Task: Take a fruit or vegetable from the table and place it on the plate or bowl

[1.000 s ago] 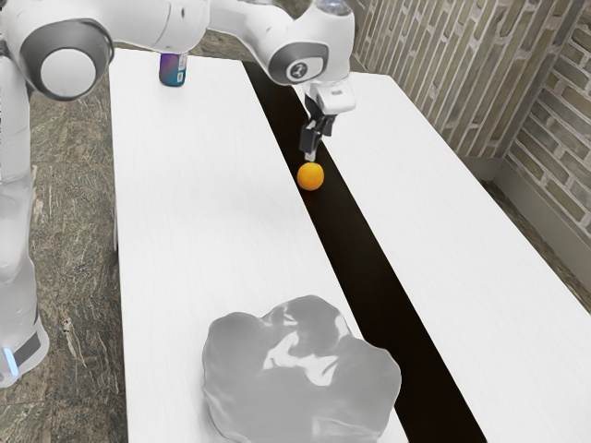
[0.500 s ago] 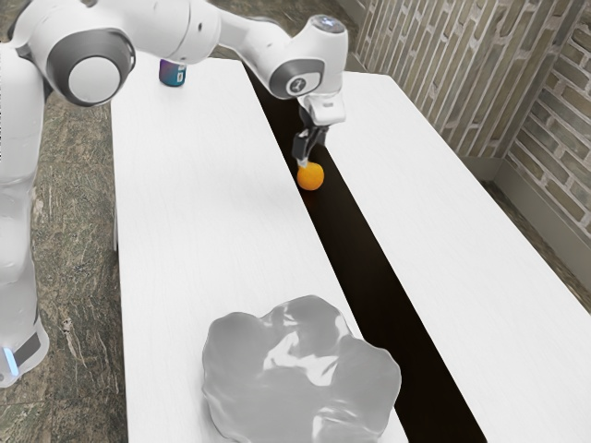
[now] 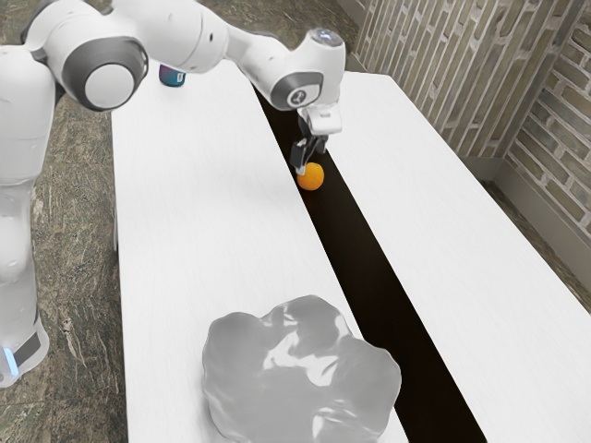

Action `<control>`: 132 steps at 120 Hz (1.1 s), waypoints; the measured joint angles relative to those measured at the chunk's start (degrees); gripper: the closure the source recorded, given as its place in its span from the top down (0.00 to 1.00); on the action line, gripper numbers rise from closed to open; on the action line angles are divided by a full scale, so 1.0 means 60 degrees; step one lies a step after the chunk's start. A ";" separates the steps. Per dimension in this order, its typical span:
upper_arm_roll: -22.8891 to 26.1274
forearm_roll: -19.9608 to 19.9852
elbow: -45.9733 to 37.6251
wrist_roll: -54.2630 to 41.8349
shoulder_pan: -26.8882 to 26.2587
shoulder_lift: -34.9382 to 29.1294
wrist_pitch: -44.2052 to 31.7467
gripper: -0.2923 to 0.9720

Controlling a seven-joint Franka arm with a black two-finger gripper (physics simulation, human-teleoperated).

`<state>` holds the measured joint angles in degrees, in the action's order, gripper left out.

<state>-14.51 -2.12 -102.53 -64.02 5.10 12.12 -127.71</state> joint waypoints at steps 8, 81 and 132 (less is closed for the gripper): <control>0.0001 0.0048 0.0012 -0.0055 0.0001 0.0035 -0.0008 0.77; 0.0003 0.0314 0.0120 -0.0360 0.0012 0.0615 -0.0050 0.74; 0.0002 0.0672 0.0339 -0.0540 0.0041 0.0816 -0.0066 0.47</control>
<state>-14.50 1.91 -100.50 -67.26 5.35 17.01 -128.10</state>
